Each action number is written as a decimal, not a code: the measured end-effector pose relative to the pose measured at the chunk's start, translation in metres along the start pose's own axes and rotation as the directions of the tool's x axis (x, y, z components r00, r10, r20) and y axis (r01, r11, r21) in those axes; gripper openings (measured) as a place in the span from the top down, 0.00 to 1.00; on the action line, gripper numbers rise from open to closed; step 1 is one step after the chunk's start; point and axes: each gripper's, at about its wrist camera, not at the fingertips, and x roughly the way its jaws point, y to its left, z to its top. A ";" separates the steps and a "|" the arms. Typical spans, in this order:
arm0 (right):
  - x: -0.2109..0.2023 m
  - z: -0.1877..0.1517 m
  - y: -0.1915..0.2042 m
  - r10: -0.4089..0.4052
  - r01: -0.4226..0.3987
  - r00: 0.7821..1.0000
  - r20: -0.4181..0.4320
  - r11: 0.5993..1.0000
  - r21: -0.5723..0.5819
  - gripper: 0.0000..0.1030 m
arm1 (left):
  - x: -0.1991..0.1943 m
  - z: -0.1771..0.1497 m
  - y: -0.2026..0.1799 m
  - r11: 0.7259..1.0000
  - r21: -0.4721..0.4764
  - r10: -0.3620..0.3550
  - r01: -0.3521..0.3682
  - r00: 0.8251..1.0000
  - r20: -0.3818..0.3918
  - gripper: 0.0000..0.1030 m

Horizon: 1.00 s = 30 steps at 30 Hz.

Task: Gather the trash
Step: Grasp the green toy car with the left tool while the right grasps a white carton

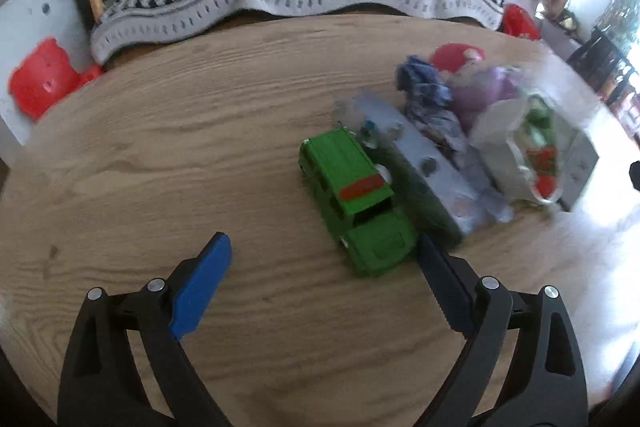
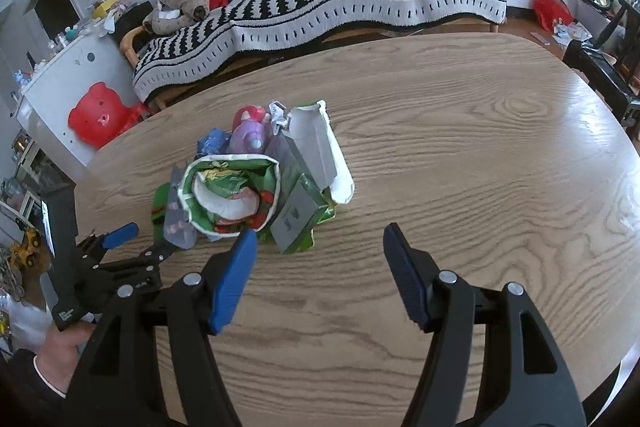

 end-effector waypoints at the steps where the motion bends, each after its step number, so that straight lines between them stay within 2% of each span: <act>1: 0.004 0.003 -0.002 -0.002 0.002 1.000 -0.002 1.000 0.006 0.38 | 0.001 0.001 0.002 1.000 -0.006 -0.002 0.002 1.000 0.005 0.12; 7: 0.027 0.020 -0.017 0.002 -0.001 1.000 -0.013 0.997 0.081 0.38 | 0.007 0.012 0.011 0.999 -0.042 -0.011 0.012 1.000 0.016 0.12; 13: 0.056 0.032 -0.035 0.105 -0.097 0.994 -0.028 0.972 0.215 0.39 | 0.013 0.025 0.013 0.998 -0.059 -0.019 0.018 1.000 -0.016 0.12; 16: 0.067 0.036 -0.036 0.141 -0.130 0.990 -0.029 0.962 0.242 0.45 | 0.014 0.028 0.014 0.997 -0.073 -0.034 0.033 0.999 -0.015 0.12; 20: 0.076 0.040 -0.034 0.169 -0.159 0.985 -0.018 0.953 0.257 0.47 | 0.014 0.028 0.018 0.995 -0.091 -0.035 0.035 0.999 -0.003 0.14; 21: 0.079 0.040 -0.032 0.178 -0.166 0.984 -0.026 0.952 0.256 0.49 | 0.014 0.027 0.018 0.995 -0.091 -0.036 0.035 0.999 -0.002 0.17; 22: 0.080 0.039 -0.031 0.187 -0.173 0.982 -0.031 0.951 0.256 0.56 | 0.013 0.027 0.018 0.996 -0.087 -0.037 0.037 0.999 0.000 0.19; 23: 0.081 0.039 -0.029 0.198 -0.183 0.980 -0.035 0.949 0.256 0.61 | 0.012 0.027 0.018 0.996 -0.077 -0.038 0.038 0.999 0.006 0.26; 25: 0.079 0.038 -0.024 0.209 -0.195 0.977 -0.035 0.951 0.239 0.66 | 0.010 0.026 0.015 0.997 -0.067 -0.042 0.043 0.999 0.017 0.38; 27: 0.075 0.037 -0.020 0.218 -0.205 0.975 -0.033 0.953 0.221 0.68 | 0.007 0.025 0.012 0.997 -0.058 -0.056 0.057 0.998 0.018 0.55; 30: 0.065 0.034 -0.017 0.226 -0.217 0.974 -0.020 0.953 0.210 0.73 | 0.003 0.024 0.008 0.994 -0.061 -0.094 0.093 0.995 -0.014 0.64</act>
